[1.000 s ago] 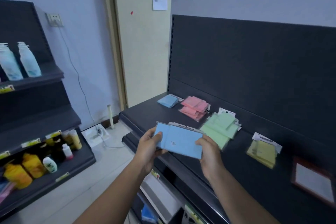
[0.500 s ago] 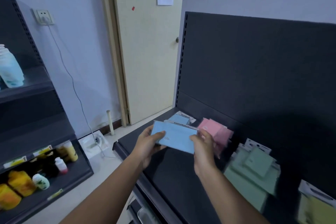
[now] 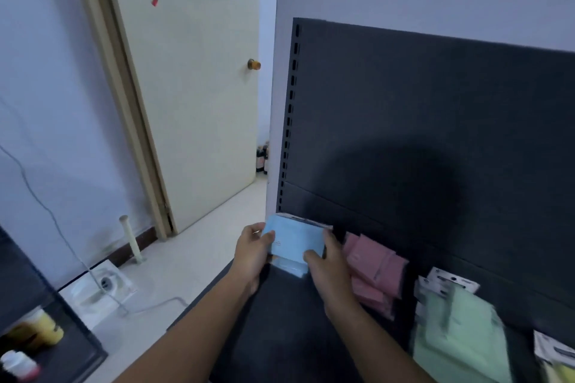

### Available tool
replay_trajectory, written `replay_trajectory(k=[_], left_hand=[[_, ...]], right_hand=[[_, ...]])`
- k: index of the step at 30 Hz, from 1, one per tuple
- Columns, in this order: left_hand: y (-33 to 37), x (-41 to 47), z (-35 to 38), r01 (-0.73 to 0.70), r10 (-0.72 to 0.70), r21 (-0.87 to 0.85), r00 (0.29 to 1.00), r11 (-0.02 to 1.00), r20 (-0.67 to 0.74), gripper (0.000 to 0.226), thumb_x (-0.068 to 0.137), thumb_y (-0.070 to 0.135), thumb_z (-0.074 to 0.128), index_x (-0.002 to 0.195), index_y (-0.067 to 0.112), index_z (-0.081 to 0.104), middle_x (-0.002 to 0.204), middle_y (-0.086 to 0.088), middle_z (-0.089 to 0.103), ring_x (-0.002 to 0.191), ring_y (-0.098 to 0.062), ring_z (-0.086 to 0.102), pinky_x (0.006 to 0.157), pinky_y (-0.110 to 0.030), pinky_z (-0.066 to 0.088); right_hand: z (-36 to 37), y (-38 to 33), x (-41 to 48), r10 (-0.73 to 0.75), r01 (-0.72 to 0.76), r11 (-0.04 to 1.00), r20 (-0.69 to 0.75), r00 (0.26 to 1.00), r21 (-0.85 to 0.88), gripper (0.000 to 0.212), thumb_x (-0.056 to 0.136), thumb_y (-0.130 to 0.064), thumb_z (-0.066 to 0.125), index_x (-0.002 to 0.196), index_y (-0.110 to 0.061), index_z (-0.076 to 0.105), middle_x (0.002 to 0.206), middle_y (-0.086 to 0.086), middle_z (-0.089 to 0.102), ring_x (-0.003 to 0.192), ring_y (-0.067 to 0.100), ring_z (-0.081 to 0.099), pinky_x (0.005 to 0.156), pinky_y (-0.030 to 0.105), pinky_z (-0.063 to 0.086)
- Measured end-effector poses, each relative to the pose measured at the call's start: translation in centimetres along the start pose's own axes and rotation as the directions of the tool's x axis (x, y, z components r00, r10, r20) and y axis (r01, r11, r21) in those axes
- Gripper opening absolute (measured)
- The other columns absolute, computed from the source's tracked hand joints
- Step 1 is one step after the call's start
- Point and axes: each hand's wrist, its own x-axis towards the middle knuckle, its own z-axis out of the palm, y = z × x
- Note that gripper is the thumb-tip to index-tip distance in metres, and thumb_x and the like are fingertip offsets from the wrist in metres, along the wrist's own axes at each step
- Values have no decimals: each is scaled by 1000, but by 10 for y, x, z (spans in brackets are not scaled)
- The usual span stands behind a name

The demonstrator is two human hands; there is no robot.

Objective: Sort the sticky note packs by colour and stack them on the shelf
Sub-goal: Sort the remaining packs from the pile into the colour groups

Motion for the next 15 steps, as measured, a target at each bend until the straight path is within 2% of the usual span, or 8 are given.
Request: replay_trajectory(k=[2, 5, 7, 9, 12, 15], left_hand=[[-2, 12, 8, -47, 45, 142, 999, 989, 20, 11, 93, 9, 49, 103, 8, 53, 102, -12, 64, 79, -18, 61, 63, -28, 49], [-6, 24, 15, -104, 106, 365, 994, 925, 13, 13, 89, 10, 49, 98, 9, 59, 98, -11, 65, 86, -24, 61, 73, -35, 52], [-5, 33, 16, -141, 164, 569, 986, 810, 11, 18, 86, 12, 50, 97, 6, 63, 99, -11, 62, 96, -30, 58, 83, -39, 49], [-4, 42, 17, -149, 178, 702, 984, 696, 33, 26, 87, 17, 50, 104, 3, 63, 111, -15, 57, 108, -33, 50, 91, -39, 43], [2, 47, 15, -147, 141, 690, 988, 709, 65, 32, 89, 19, 51, 117, 5, 58, 119, -17, 53, 114, -33, 46, 96, -41, 40], [8, 48, 12, -195, 183, 631, 979, 751, 84, 32, 89, 17, 53, 119, 7, 55, 119, -15, 55, 112, -32, 49, 95, -45, 43]], right_hand=[[4, -3, 9, 9, -8, 993, 6, 1000, -122, 51, 82, -5, 49, 131, -15, 41, 128, -1, 44, 108, 14, 47, 85, 21, 37], [10, -2, 19, 74, -56, 940, 41, 996, -336, 54, 86, -14, 49, 137, -11, 34, 141, 3, 31, 120, 18, 41, 90, 21, 36], [15, -3, 24, 98, -72, 886, 32, 995, -458, 53, 87, -20, 49, 137, -11, 33, 148, 4, 21, 129, 19, 34, 97, 23, 32], [18, -5, 27, 122, -102, 841, 3, 992, -531, 60, 89, -25, 49, 142, -11, 27, 155, 4, 9, 139, 18, 21, 106, 25, 25], [22, -7, 29, 140, -133, 851, -25, 990, -509, 67, 90, -23, 48, 149, -13, 16, 159, 1, -7, 145, 16, 4, 113, 25, 13], [25, -9, 31, 65, -64, 896, -12, 998, -439, 65, 89, -13, 50, 147, -12, 21, 159, 1, -1, 145, 15, 6, 114, 22, 8]])
